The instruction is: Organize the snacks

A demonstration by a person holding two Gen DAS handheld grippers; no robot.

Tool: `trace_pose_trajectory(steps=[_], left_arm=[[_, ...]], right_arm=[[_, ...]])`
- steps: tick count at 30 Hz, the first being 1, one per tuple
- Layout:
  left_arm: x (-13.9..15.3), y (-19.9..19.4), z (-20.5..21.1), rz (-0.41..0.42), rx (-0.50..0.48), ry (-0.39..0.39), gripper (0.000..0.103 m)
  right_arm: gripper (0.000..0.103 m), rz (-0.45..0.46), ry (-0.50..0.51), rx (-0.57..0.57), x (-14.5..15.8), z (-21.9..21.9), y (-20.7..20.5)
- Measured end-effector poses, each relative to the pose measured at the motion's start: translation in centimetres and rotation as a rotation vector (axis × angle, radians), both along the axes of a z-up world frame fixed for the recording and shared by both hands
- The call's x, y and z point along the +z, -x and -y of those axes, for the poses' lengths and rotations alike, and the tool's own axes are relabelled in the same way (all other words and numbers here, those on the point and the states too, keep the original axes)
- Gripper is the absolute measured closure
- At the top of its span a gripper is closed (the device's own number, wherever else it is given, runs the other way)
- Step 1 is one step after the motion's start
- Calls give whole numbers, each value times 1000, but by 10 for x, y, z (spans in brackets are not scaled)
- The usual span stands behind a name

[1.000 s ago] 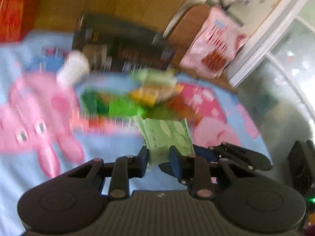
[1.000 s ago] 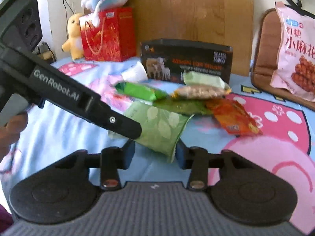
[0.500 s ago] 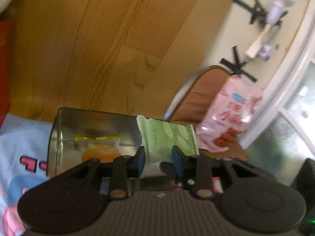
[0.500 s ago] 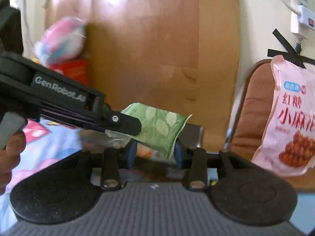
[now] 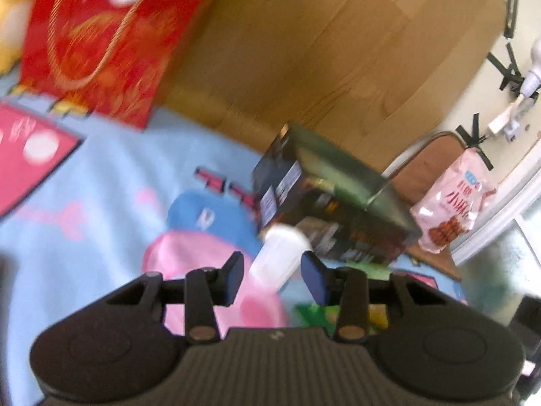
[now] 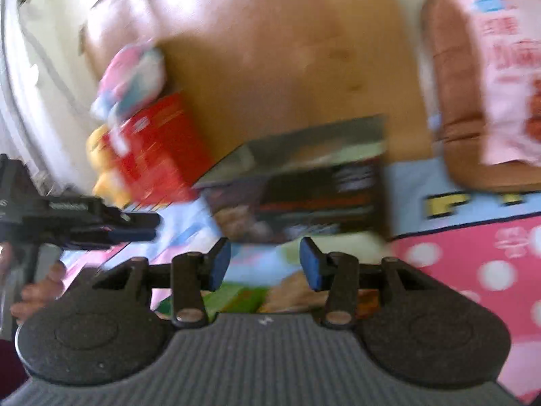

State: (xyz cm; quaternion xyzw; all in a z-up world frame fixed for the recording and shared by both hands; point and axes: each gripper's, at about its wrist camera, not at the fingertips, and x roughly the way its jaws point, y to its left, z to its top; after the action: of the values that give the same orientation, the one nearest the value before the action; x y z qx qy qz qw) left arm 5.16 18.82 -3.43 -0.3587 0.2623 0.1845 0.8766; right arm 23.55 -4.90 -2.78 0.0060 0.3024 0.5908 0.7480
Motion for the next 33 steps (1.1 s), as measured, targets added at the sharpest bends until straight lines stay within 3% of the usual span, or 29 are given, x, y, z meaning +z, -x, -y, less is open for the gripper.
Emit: trace_pose_trajectory(steps=[5, 9, 15, 21, 25, 33], left_arm=[[-2, -3, -13, 24, 10, 36, 65], [4, -20, -19, -1, -5, 3, 61], [-5, -44, -21, -72, -77, -6, 61], [-16, -50, -19, -97, -84, 1, 68], [-4, -27, -3, -55, -84, 0, 68], [2, 42, 62, -20, -98, -12, 68]], right_arm=[[54, 84, 73, 135, 2, -48, 31], [49, 126, 159, 222, 0, -84, 43], [48, 44, 271, 253, -15, -117, 31], [51, 17, 278, 231, -20, -134, 38], [52, 59, 244, 244, -13, -120, 52], [53, 178, 150, 280, -6, -48, 113]])
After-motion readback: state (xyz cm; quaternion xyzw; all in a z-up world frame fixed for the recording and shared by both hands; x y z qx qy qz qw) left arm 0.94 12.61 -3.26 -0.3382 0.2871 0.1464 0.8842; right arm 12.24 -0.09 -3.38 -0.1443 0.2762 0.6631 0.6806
